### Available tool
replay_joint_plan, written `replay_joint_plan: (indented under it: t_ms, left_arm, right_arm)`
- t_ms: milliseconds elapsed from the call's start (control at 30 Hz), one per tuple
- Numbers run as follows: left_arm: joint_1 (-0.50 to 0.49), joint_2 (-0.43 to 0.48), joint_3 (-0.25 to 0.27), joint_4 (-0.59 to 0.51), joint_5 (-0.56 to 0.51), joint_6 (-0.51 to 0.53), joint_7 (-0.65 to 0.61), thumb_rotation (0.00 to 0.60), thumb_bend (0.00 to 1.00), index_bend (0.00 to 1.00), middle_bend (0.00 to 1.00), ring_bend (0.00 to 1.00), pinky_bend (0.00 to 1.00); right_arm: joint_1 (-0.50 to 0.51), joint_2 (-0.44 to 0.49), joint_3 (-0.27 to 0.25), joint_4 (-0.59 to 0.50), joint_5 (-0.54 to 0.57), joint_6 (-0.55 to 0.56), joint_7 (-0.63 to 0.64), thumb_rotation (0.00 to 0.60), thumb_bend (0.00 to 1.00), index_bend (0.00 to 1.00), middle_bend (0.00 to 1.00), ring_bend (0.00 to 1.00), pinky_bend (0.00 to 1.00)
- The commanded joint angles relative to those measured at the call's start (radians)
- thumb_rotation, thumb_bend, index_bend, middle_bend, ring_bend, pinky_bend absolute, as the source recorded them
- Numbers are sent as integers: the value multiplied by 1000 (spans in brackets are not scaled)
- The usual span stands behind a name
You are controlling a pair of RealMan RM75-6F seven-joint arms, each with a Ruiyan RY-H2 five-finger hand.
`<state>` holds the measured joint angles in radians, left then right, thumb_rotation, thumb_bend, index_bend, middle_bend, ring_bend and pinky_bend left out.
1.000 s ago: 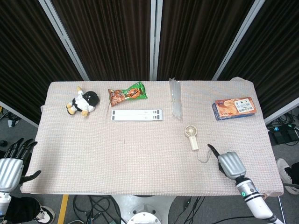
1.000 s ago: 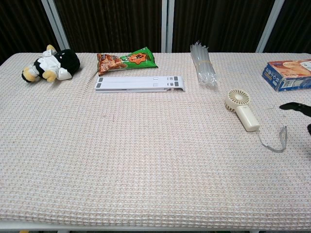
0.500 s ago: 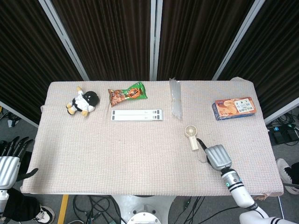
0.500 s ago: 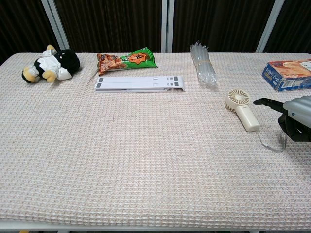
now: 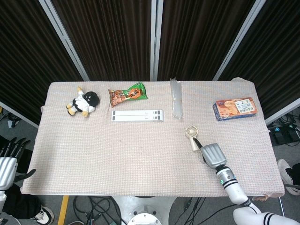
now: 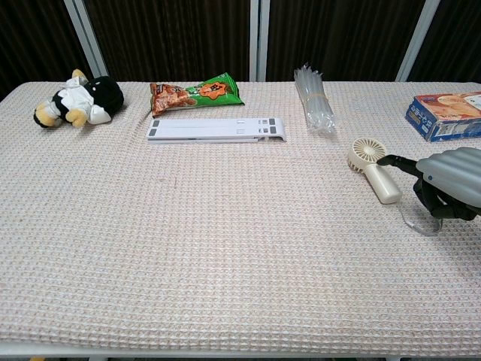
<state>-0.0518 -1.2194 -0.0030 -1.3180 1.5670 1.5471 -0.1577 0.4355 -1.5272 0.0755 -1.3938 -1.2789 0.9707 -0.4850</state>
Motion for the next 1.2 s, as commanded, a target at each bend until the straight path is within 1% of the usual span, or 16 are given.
replay_joint_plan:
  t_ms: [33,533,1200]
  left_arm:
    - [-1,-1,-1,2,-1,-1,-2,600,0,124,92,0,135]
    - [-5,-1,-1,1,0,-5,1,600,0,124,92,0,135]
    - [-3,-1,1,1,0,-3,-1,600,0,124,92,0,135]
  right_arm:
    - [4,-4,-2,2,6,1,-3,600,1000,0,802,724,641]
    - [17,-6,-10,8,36,9,-6,600,1000,0,801,724,641]
    - [23,-16,-43,28,73,-11,-6,600,1000,0,801,724,641]
